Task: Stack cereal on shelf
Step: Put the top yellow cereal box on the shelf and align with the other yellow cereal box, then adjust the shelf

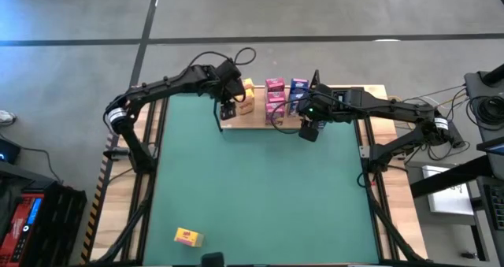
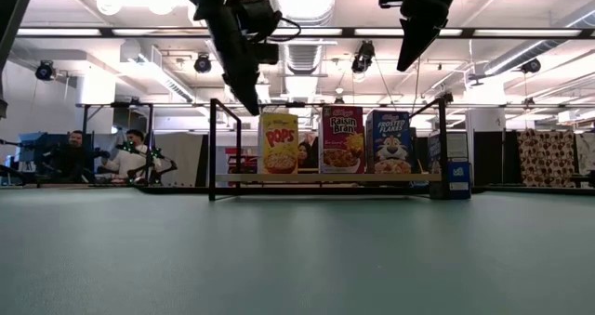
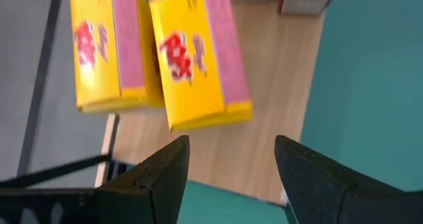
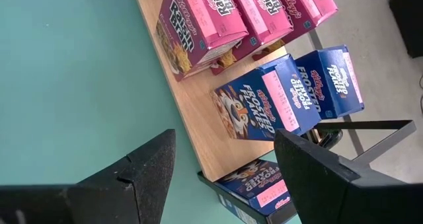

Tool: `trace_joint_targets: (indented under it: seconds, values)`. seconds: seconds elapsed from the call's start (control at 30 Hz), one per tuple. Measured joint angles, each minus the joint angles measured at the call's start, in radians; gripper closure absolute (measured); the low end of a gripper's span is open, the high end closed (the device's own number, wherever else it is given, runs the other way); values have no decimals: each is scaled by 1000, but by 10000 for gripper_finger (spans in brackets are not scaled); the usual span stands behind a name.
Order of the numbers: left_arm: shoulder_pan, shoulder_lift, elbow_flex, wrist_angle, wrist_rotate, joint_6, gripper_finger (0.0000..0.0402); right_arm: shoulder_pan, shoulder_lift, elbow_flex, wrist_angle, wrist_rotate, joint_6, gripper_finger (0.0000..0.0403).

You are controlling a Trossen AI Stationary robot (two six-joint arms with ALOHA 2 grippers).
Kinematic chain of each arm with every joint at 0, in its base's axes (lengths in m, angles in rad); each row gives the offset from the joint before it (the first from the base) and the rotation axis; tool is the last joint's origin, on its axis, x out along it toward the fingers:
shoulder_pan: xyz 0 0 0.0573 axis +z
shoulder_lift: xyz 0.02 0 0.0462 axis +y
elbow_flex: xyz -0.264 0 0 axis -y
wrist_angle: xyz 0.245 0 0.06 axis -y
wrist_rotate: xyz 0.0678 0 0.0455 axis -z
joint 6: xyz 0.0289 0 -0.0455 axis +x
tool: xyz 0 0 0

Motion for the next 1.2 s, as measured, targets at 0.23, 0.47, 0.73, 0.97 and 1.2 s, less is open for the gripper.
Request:
trace_joint_targets:
  seconds: [0.23,0.47,0.73,0.97,1.2]
  values:
    - [0,-18,0,-29,-3,-7,196,0,0,0,0,0,1,158]
    - [-34,-84,-6,-77,-3,-85,196,0,0,0,0,0,0,158]
    - [-180,-220,-173,0,-84,-254,196,0,0,0,0,0,1,158]
    - [-361,-364,-414,146,-214,-551,196,0,0,0,0,0,1,158]
    - [-437,-417,-561,192,-402,-944,196,0,0,0,0,0,0,158]
